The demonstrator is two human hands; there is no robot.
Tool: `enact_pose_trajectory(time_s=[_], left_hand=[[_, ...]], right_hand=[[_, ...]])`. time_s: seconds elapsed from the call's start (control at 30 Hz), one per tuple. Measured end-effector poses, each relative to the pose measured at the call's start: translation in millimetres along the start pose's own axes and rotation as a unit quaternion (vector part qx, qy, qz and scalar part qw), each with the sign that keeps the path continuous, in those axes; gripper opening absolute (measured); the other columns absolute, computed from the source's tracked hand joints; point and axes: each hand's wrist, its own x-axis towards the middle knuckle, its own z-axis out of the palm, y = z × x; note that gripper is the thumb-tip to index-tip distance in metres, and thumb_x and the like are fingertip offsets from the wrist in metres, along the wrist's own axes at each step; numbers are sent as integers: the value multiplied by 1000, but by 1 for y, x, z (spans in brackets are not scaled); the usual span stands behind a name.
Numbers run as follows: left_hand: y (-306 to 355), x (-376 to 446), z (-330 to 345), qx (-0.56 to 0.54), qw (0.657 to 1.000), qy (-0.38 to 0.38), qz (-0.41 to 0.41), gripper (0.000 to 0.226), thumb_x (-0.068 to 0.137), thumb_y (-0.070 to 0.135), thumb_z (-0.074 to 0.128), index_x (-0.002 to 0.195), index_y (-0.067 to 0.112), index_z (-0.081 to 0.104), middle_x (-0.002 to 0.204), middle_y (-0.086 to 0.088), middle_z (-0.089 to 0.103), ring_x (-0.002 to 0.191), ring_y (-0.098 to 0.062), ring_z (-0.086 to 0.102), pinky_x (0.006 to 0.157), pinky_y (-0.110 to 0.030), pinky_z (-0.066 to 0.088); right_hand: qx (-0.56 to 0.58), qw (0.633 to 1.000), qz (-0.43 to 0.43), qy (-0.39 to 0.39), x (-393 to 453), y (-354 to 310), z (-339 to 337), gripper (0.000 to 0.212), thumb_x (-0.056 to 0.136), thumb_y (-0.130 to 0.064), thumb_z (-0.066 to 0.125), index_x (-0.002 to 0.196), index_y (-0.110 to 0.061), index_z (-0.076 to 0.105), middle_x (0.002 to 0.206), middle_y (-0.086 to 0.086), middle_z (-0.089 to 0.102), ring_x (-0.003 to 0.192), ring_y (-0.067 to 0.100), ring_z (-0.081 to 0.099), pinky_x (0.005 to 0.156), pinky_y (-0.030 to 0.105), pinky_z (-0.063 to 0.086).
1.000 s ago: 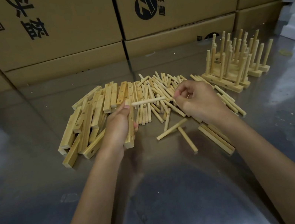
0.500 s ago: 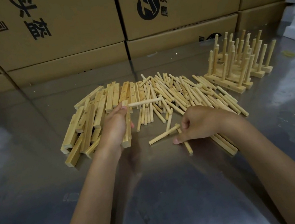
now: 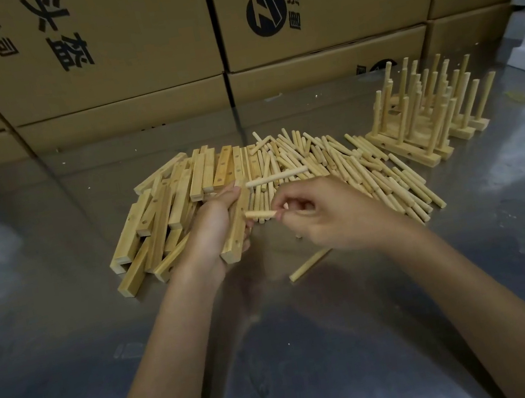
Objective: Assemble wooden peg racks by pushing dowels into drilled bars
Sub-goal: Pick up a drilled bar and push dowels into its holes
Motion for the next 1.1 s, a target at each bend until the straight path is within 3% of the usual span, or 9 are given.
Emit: enact_pose_trajectory(time_s=[0.1, 0.27, 0.4, 0.5, 0.7, 1.0, 1.1], left_hand=[[0, -1, 3, 18, 1000, -14, 9, 31, 105, 29, 47, 133, 30, 61, 57, 8, 61, 46, -6, 52, 39, -19, 39], [2, -3, 3, 32, 999, -20, 12, 32, 105, 30, 49, 134, 34, 61, 58, 8, 63, 45, -5, 53, 39, -19, 40], [2, -2, 3, 42, 999, -25, 21, 33, 105, 30, 48, 135, 35, 61, 61, 6, 62, 48, -6, 53, 41, -21, 39], [0, 0, 4, 37, 999, -26, 28, 33, 106, 28, 47, 136, 33, 60, 59, 4, 60, 46, -6, 51, 39, -20, 38], [-4, 0, 5, 31, 998, -38, 39, 35, 106, 28, 46, 138, 34, 59, 58, 6, 59, 47, -6, 50, 38, -20, 37], [-7, -2, 8, 41, 997, -22, 68, 34, 105, 30, 49, 137, 40, 58, 61, 8, 62, 51, -4, 52, 43, -21, 40], [-8, -1, 9, 46, 996, -19, 70, 36, 105, 31, 50, 139, 41, 57, 64, 7, 62, 55, -6, 53, 45, -23, 40]], right_hand=[[-97, 993, -23, 57, 1, -1, 9, 14, 93, -29, 53, 97, -30, 67, 58, -11, 53, 54, 7, 48, 54, 27, 33], [-131, 986, -39, 92, 3, 4, 14, 14, 94, -34, 57, 104, -30, 67, 81, -22, 50, 64, -5, 45, 62, 26, 32], [-120, 984, -69, 113, 4, 5, 16, 9, 94, -33, 62, 101, -31, 66, 92, -18, 62, 71, 3, 54, 65, 30, 44], [-124, 979, -89, 136, 5, 5, 19, 7, 92, -30, 63, 98, -30, 67, 88, -14, 66, 73, 11, 60, 64, 35, 52], [-129, 977, -93, 142, 5, 5, 20, 9, 91, -26, 63, 95, -29, 71, 82, -14, 68, 70, 9, 60, 61, 32, 52], [-26, 991, -19, 132, 7, 8, 26, 14, 94, -27, 62, 91, -25, 75, 73, 1, 70, 67, 24, 64, 64, 44, 57], [16, 991, 4, 130, 7, 8, 26, 15, 95, -23, 63, 91, -23, 77, 78, 0, 73, 73, 24, 67, 74, 47, 58]])
